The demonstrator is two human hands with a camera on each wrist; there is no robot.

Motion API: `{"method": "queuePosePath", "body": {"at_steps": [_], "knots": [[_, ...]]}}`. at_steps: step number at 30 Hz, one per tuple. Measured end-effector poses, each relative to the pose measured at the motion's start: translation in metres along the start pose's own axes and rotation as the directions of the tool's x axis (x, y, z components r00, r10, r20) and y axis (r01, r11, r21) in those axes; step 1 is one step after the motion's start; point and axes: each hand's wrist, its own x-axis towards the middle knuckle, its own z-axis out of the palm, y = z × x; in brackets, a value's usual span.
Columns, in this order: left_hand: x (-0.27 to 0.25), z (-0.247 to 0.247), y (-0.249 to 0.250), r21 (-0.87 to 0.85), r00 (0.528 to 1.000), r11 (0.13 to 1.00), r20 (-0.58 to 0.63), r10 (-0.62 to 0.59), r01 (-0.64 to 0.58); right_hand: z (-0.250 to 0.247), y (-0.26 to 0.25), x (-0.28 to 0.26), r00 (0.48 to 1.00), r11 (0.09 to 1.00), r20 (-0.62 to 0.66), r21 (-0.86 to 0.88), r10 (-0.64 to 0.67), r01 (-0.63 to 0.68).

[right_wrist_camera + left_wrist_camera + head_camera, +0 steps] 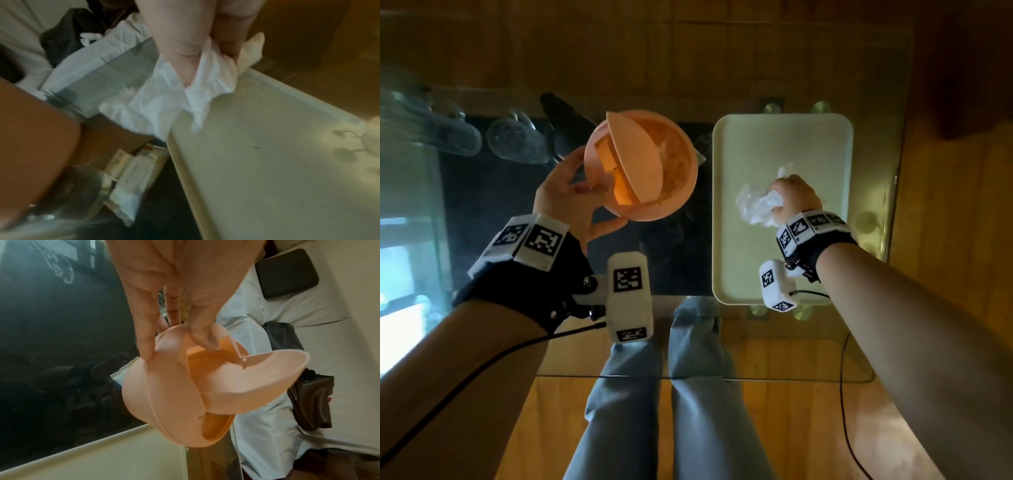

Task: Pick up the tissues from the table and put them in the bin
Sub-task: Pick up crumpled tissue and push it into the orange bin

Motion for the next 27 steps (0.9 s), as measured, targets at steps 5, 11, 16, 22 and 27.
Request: {"method": "queuePosePath", "body": {"at_steps": [5,11,16,22,27], "knots": [[0.000,0.001,0.002,-0.009,1.000,1.000,-0.012,-0.009,0.009,-0.038,-0.045,-0.016,0.964,0.943,-0.241,0.282,-0.110,0.178],[-0.002,-0.001,0.005,-0.084,0.999,0.996,0.017,-0.030,0.031,-0.067,-0.111,-0.037,0.885,0.717,-0.400,0.542,-0.237,0.437],[0.001,-0.002,0.006,-0.068,0.999,0.996,0.015,-0.050,0.051,-0.056,-0.133,-0.036,0.847,0.806,-0.341,0.300,-0.408,0.510],[0.003,-0.003,0.007,-0.038,0.998,0.998,0.035,-0.053,0.055,-0.059,-0.132,-0.054,0.747,0.759,-0.137,-0.144,-0.651,0.635],[0.006,-0.004,0.005,0.040,0.999,0.999,0.043,-0.024,0.023,-0.055,-0.132,-0.053,0.713,0.486,0.361,-0.543,-0.601,0.685]]}}
